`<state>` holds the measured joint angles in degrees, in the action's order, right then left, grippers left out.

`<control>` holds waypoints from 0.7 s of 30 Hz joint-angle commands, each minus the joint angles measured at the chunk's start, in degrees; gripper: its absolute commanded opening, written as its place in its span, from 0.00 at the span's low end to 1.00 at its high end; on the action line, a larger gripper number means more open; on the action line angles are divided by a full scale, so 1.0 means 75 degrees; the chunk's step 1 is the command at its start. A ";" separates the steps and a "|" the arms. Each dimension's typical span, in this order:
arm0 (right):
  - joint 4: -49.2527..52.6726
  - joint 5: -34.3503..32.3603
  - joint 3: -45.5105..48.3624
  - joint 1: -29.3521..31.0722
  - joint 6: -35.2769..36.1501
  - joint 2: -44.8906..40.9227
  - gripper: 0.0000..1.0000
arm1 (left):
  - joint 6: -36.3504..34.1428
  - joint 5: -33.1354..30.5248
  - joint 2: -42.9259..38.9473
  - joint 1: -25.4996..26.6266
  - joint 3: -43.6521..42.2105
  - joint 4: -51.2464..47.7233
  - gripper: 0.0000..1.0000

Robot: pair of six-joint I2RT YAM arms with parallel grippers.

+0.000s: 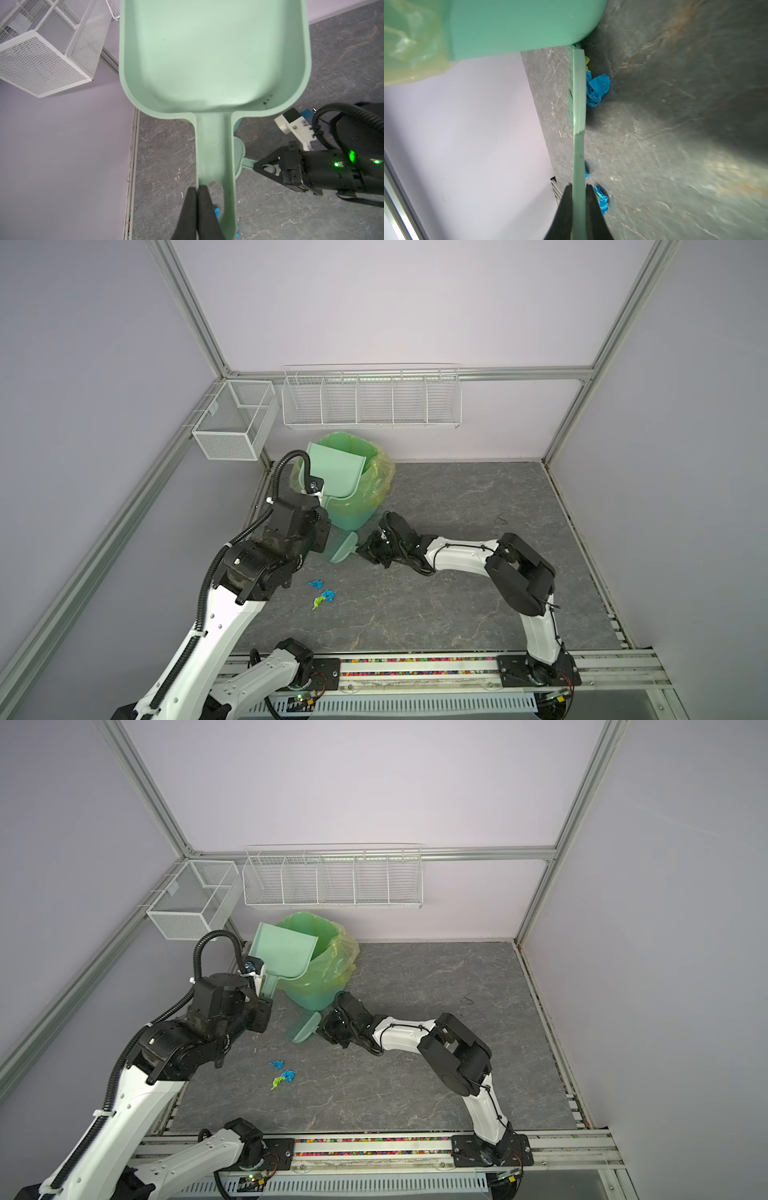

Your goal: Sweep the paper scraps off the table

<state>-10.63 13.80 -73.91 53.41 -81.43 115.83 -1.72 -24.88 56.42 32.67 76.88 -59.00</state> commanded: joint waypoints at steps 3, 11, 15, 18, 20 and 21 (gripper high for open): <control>0.1040 0.0239 0.1094 -0.0275 0.0502 -0.0814 0.07 | 0.0270 0.0388 0.0019 0.0153 0.0137 -0.0259 0.00; 0.2317 0.0697 0.1805 -0.0850 0.1675 -0.1731 0.07 | 0.0504 0.0454 0.0195 0.0752 -0.0099 -0.0176 0.00; 0.2987 0.1073 0.2114 -0.1347 0.2264 -0.2210 0.07 | 0.0658 0.0605 0.0252 0.0888 -0.0163 0.0006 0.00; 0.3692 0.1188 0.2248 -0.1761 0.2817 -0.2603 0.07 | 0.0673 0.0646 0.0313 0.0941 -0.0206 0.0076 0.00; 0.4098 0.1266 0.2307 -0.2023 0.3183 -0.2849 0.07 | 0.0696 0.0726 0.0366 0.0962 -0.0271 0.0124 0.00; 0.4355 0.1315 0.2329 -0.2177 0.3389 -0.2980 0.07 | 0.0714 0.0767 0.0392 0.0974 -0.0311 0.0141 0.00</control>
<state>9.37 23.64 -58.37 39.46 -61.60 95.26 1.74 -20.47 58.92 39.57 75.40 -58.81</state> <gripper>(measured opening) 0.115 0.048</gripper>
